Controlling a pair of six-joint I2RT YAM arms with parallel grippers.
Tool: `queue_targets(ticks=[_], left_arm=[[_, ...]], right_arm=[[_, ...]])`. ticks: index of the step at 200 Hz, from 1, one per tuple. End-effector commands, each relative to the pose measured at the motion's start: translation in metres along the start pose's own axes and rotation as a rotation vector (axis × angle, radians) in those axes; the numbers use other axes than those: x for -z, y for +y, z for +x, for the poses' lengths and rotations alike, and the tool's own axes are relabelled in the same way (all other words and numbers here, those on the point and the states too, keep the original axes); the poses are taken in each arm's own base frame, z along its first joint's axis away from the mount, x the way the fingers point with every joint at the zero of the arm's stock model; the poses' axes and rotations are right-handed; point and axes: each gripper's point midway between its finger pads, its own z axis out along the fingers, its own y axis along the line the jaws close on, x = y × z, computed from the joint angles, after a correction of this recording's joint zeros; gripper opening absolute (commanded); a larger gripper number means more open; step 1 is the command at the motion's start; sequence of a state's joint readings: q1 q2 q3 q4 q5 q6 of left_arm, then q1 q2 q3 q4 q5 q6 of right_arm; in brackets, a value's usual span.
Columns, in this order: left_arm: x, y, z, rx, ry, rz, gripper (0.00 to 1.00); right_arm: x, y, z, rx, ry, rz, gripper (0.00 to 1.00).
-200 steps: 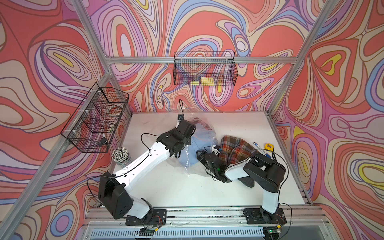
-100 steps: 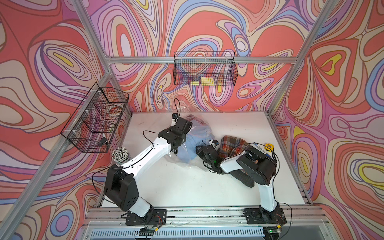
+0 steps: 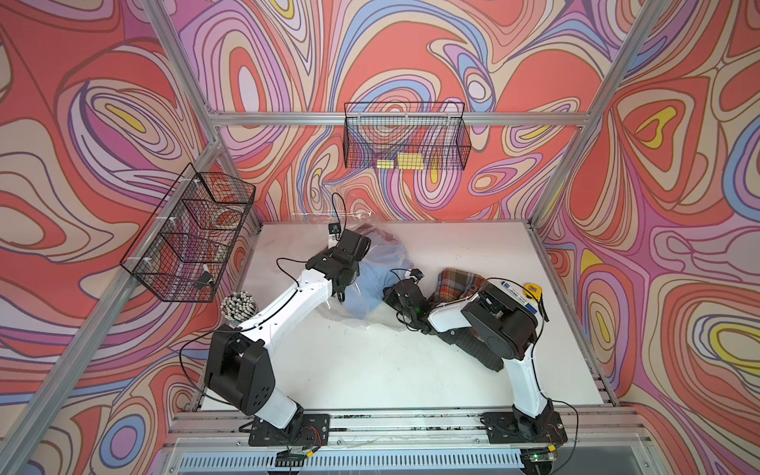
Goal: Take the shirt out of the vacuum bag
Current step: Take out the shirt from the vacuum bag.
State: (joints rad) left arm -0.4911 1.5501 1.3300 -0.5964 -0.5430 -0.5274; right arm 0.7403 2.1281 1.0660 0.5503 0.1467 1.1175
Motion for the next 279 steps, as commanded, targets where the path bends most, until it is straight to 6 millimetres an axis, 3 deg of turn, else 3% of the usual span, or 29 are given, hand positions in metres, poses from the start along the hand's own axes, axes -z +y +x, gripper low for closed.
queue_targets(ticks=[1,31,54,75,88,110,136,169,206,221,234,250,264,279], left_arm=[[0.003,0.006,-0.003,0.020,-0.015,-0.004,0.00],[0.003,0.007,0.000,0.019,-0.011,-0.008,0.00],[0.003,0.007,0.000,0.021,-0.014,-0.002,0.00],[0.004,0.005,0.000,0.025,-0.012,0.009,0.00],[0.003,0.006,0.001,0.022,-0.010,0.008,0.00],[0.004,0.005,0.001,0.023,-0.011,0.013,0.00],[0.005,0.005,0.001,0.024,-0.012,0.021,0.00],[0.006,0.004,0.002,0.027,-0.017,0.029,0.00],[0.005,0.002,0.002,0.028,-0.014,0.043,0.00],[0.005,0.000,0.003,0.028,-0.011,0.048,0.00],[0.005,0.000,0.002,0.031,-0.011,0.051,0.00],[0.005,0.001,0.003,0.025,-0.010,0.048,0.00],[0.005,0.002,0.004,0.023,-0.014,0.046,0.00],[0.005,0.001,0.004,0.025,-0.016,0.051,0.00]], right_arm=[[0.006,0.022,-0.020,0.034,-0.025,-0.033,0.00],[0.007,0.033,-0.033,0.043,-0.041,-0.053,0.00],[0.005,0.030,-0.035,0.026,-0.039,-0.064,0.00],[0.002,0.032,-0.030,0.010,-0.024,-0.103,0.37],[0.000,0.034,-0.028,0.003,-0.020,-0.135,0.54],[-0.004,0.039,-0.024,-0.026,-0.011,-0.196,0.70],[-0.012,0.030,-0.018,-0.096,-0.009,-0.251,0.72],[-0.022,0.022,-0.007,-0.177,0.003,-0.343,0.71],[-0.014,0.020,-0.006,-0.114,-0.019,-0.302,0.66],[-0.016,0.021,-0.007,-0.112,-0.010,-0.294,0.54],[-0.016,0.026,-0.008,-0.097,-0.006,-0.296,0.31],[-0.013,0.029,-0.011,-0.081,-0.007,-0.285,0.12],[-0.008,0.033,-0.013,-0.081,-0.011,-0.292,0.00],[-0.001,0.037,-0.020,-0.095,-0.019,-0.306,0.00]])
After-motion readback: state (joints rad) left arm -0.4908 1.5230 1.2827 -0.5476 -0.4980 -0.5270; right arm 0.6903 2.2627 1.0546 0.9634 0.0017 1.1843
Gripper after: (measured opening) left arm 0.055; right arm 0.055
